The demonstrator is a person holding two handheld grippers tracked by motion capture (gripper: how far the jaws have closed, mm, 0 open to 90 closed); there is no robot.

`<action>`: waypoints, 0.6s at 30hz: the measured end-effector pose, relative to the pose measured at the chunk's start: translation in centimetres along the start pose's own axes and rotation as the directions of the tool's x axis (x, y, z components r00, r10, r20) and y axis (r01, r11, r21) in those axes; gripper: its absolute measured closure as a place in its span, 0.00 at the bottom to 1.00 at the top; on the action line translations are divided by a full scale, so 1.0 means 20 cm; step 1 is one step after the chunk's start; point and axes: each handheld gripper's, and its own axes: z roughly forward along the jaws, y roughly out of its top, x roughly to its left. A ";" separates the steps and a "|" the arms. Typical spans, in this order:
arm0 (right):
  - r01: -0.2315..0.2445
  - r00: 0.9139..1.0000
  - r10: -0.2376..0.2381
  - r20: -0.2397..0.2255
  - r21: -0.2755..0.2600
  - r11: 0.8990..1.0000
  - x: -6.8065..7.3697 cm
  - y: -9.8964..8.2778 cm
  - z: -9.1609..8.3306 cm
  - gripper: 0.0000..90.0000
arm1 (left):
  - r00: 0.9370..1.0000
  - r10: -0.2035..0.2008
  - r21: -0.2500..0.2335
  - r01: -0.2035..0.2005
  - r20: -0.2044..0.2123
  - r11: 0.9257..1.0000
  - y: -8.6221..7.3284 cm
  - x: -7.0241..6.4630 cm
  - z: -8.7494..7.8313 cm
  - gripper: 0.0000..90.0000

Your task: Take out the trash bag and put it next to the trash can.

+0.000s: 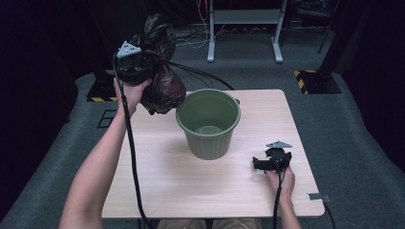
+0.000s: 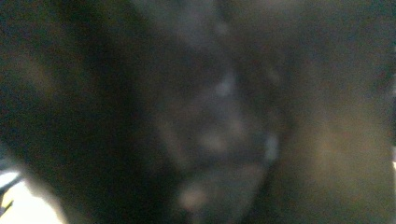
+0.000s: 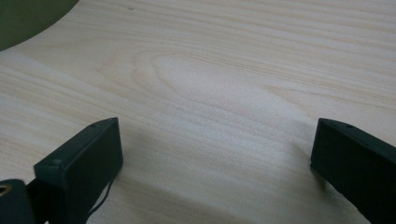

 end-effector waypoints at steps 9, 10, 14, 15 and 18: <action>0.001 1.000 -0.001 0.002 0.000 1.000 0.00 0.00 0.00 0.02 | 0.999 -0.027 0.034 0.027 -0.021 0.999 -0.12 0.06 0.01 0.98; 0.001 1.000 -0.001 0.002 0.000 1.000 0.00 0.00 0.00 0.02 | 0.999 -0.033 0.037 0.034 -0.022 0.999 -0.14 0.06 0.02 0.98; 0.001 1.000 -0.001 0.002 0.000 1.000 0.00 0.00 0.00 0.03 | 0.998 -0.054 0.053 0.055 -0.033 0.997 -0.22 0.09 0.03 0.98; 0.001 1.000 -0.001 0.002 -0.001 1.000 0.00 0.00 0.00 0.03 | 0.998 -0.054 0.059 0.056 -0.041 0.997 -0.25 0.10 0.03 0.98; 0.001 1.000 -0.001 0.003 -0.002 1.000 0.00 0.00 0.00 0.03 | 0.996 -0.072 0.070 0.076 -0.054 0.995 -0.31 0.13 0.04 0.98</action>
